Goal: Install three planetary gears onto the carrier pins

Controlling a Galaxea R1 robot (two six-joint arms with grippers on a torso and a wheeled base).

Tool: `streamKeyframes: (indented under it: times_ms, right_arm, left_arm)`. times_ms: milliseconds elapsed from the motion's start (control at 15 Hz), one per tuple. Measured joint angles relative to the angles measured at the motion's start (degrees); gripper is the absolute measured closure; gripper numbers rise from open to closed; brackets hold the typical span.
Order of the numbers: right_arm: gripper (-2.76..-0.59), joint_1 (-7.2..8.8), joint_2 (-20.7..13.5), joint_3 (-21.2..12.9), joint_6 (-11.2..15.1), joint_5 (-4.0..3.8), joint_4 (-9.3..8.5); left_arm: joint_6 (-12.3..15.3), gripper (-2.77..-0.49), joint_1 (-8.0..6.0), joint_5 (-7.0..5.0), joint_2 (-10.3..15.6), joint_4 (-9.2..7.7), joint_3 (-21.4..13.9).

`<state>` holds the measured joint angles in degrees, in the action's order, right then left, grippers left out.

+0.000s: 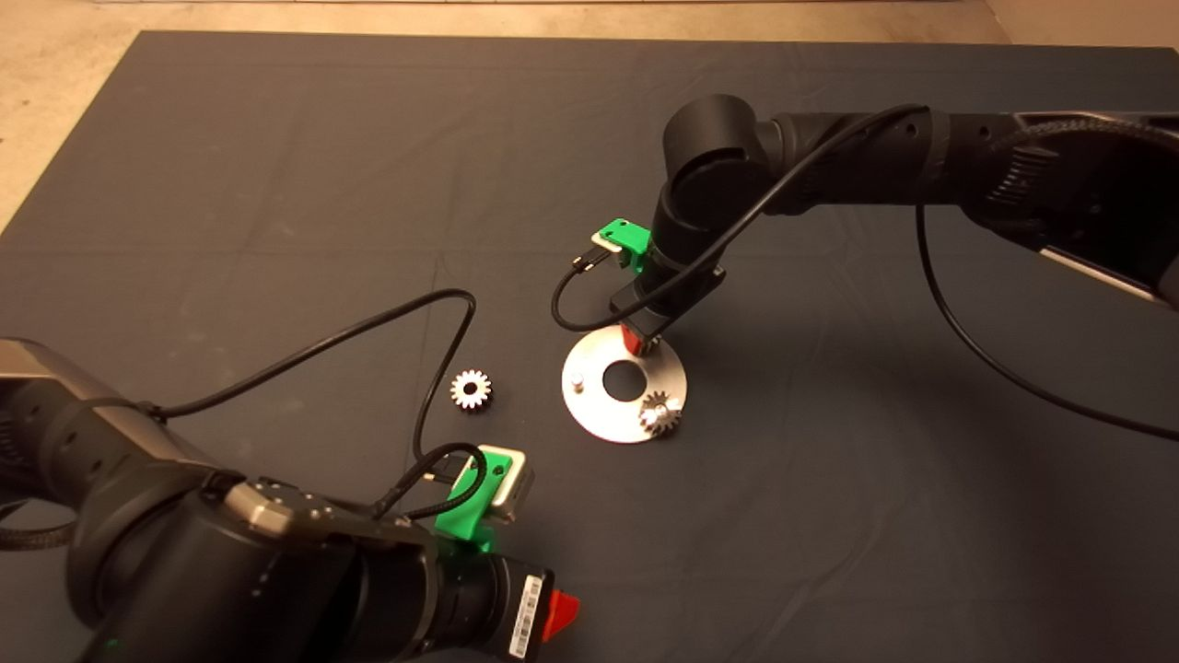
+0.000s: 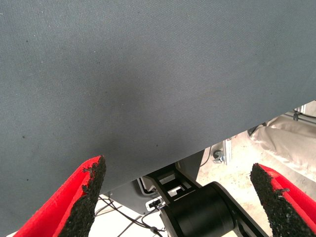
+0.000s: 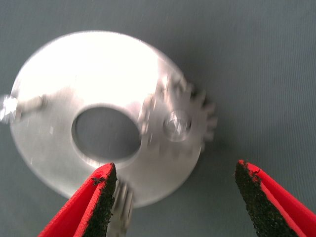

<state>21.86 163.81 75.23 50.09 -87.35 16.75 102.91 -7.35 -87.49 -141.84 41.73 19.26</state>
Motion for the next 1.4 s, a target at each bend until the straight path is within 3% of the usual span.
streamKeyframes:
  times_ms: [133, 267, 400, 600, 733, 800, 933, 1000, 1067, 1200, 1400]
  right_arm:
    - [-1.76, 0.97, -3.6, -7.2, 3.0, 0.02, 0.0]
    - [-1.76, 2.26, -10.4, -17.1, 6.1, 0.35, 0.01]
    - [-1.76, 2.45, -21.8, -26.8, 8.5, 0.25, 0.28]
    - [-1.76, 2.91, -41.2, -39.6, 11.1, -1.1, 2.56]
    - [-1.76, 1.77, -49.1, -45.4, 12.5, -1.08, 5.39]
    - [-1.76, -0.15, -51.2, -47.3, 12.9, -0.91, 7.83]
    - [-1.76, -5.56, -52.8, -49.2, 13.6, -0.78, 13.62]
    - [-1.76, -8.35, -52.7, -49.7, 13.9, -0.69, 15.25]
    - [-1.76, -10.1, -52.7, -50.3, 14.2, -0.57, 15.75]
    - [-1.76, -10.53, -52.7, -51.1, 14.5, -0.54, 16.92]
    - [-1.76, -10.57, -52.2, -51.5, 14.8, -0.35, 17.81]
  left_arm:
    - [0.0, -2.08, 0.0, 0.01, 0.3, 0.0, 0.0]
    - [0.0, -2.08, 0.0, -0.03, 0.8, 0.0, 0.0]
    - [0.0, -2.08, 0.0, -0.03, 0.8, 0.0, 0.0]
    - [0.0, -2.08, 0.0, 0.01, 0.7, 0.02, 0.0]
    - [0.0, -2.08, 0.0, 0.01, 0.8, 0.02, 0.0]
    - [0.0, -2.08, 0.0, 0.01, 0.9, 0.0, 0.0]
    - [0.0, -2.08, 0.0, -0.01, 1.1, 0.02, 0.0]
    - [0.0, -2.08, -0.04, 0.01, 1.1, 0.0, 0.0]
    - [0.0, -2.08, -0.45, 0.01, 1.1, 0.0, 0.0]
    - [-0.1, -2.08, -2.26, 0.02, 1.1, 0.0, 0.0]
    - [-2.1, -2.08, -6.56, -0.01, 1.2, -0.04, 0.0]
